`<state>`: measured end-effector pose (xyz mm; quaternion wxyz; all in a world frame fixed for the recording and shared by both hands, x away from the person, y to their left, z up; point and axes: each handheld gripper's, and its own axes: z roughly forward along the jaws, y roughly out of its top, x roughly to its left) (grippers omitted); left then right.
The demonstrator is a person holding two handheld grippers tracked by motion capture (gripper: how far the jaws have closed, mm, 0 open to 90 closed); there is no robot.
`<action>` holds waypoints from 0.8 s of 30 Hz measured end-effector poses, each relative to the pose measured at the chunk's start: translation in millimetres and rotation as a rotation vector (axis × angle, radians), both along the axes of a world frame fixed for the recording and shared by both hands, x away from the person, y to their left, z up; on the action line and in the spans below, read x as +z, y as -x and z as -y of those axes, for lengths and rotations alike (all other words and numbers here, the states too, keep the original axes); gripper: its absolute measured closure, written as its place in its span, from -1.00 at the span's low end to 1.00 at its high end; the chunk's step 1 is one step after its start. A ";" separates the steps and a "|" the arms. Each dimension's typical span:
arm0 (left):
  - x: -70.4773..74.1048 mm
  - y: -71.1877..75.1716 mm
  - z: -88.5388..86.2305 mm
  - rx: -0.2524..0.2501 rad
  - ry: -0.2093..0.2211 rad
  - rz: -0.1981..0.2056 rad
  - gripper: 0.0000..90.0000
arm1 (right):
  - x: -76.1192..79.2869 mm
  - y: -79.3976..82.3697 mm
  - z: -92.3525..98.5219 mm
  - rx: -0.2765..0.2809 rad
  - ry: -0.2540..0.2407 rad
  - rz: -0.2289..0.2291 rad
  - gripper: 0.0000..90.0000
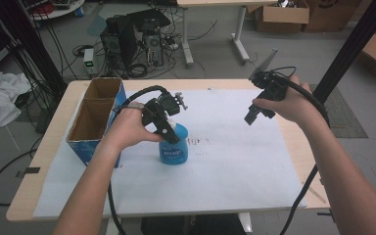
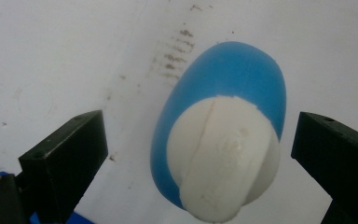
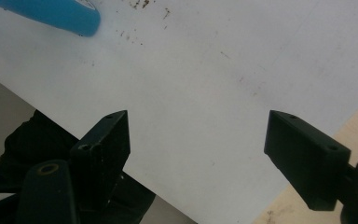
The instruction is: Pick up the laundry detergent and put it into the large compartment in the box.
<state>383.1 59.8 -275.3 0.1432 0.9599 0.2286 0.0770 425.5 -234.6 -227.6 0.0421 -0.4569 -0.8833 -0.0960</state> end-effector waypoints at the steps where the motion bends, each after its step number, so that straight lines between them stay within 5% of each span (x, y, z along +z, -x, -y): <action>1: -1.2 -0.2 0.2 -0.002 -0.005 0.000 -0.91 | -0.3 0.1 -0.3 -0.002 0.002 -0.002 -0.50; 24: -19.3 -5.7 7.6 -0.022 -0.054 -0.020 -0.89 | -7.6 -2.4 2.9 -0.002 0.001 -0.011 -0.49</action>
